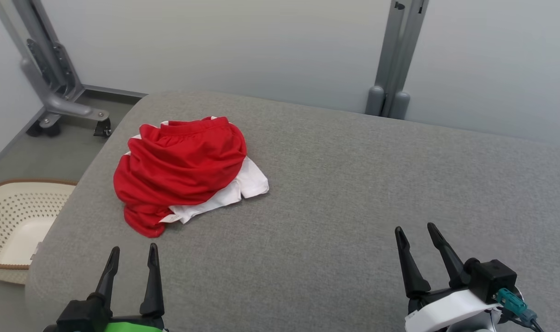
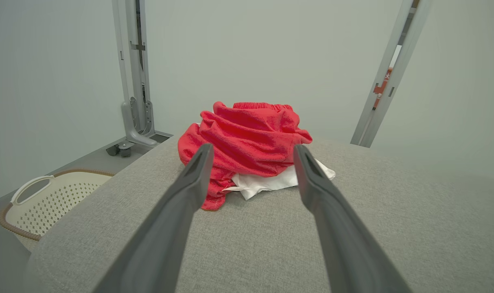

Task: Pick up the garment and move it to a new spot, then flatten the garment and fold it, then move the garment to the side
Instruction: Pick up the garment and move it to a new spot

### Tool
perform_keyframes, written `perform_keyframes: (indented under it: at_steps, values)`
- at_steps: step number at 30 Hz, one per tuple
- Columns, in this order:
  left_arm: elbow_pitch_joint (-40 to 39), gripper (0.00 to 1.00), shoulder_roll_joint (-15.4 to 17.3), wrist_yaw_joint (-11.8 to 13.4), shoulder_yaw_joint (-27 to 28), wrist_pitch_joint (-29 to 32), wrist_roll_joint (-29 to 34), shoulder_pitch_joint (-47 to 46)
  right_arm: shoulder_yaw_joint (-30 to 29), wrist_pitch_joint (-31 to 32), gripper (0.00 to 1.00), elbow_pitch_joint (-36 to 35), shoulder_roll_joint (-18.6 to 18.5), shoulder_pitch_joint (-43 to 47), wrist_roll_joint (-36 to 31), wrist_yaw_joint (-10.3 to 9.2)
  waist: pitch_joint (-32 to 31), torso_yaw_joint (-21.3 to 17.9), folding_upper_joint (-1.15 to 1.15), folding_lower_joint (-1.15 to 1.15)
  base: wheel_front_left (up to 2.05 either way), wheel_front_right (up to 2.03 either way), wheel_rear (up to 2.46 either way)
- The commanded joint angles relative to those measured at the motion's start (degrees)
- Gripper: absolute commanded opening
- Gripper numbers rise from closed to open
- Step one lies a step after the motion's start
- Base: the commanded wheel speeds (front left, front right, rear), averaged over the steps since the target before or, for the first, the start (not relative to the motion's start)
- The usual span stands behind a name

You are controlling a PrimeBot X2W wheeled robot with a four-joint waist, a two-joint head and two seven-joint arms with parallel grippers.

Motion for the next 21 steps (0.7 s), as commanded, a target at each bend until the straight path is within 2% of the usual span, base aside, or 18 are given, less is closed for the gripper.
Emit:
perform_keyframes:
  at_steps: [1,13,21]
  values:
    - [-0.3,1.0,0.3,0.1,0.3,0.0,0.6,0.9,-0.1,-0.2,1.0,0.1,-0.2,0.0,0.3,0.02,-0.3,2.5,0.0,0.0,0.0,0.0,0.0]
    - [-0.8,1.0,0.3,0.3,1.6,0.0,0.4,1.3,-0.9,-0.2,1.0,0.0,-0.2,0.4,0.0,0.02,0.7,6.8,0.0,0.0,0.0,0.0,0.0]
    - [-2.1,1.0,0.3,0.5,2.5,0.0,0.8,-1.6,-0.9,-0.2,1.0,-0.2,-0.2,-1.0,-2.1,0.02,4.8,6.7,0.0,0.0,0.0,0.0,0.0]
